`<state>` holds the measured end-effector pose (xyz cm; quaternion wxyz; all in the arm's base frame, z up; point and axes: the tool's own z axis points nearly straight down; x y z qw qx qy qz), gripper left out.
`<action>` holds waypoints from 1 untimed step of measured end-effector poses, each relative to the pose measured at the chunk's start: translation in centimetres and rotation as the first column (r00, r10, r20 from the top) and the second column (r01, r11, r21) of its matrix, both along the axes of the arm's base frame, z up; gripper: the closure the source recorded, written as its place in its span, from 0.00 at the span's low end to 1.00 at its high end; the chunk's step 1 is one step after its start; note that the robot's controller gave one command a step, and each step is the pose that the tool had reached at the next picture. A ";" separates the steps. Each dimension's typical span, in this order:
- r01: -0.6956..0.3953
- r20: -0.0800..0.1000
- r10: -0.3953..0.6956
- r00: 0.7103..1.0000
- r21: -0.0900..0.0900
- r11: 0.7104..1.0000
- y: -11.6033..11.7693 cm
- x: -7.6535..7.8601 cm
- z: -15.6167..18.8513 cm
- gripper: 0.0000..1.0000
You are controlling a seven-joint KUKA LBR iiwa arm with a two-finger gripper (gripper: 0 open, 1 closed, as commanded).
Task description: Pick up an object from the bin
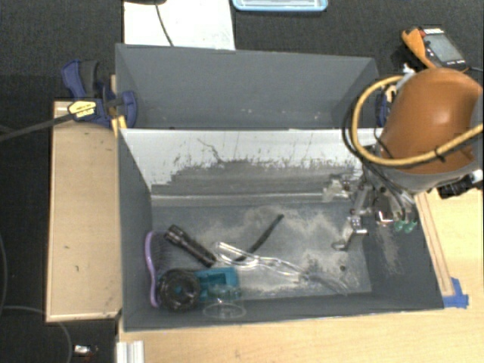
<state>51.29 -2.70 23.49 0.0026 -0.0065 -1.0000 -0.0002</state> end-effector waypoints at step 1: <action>-0.001 0.009 0.001 1.000 -0.001 1.000 0.0 0.1 0.4 0.00</action>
Offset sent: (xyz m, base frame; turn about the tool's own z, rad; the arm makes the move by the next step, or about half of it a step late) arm -0.0286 0.1187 -0.1649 -0.1934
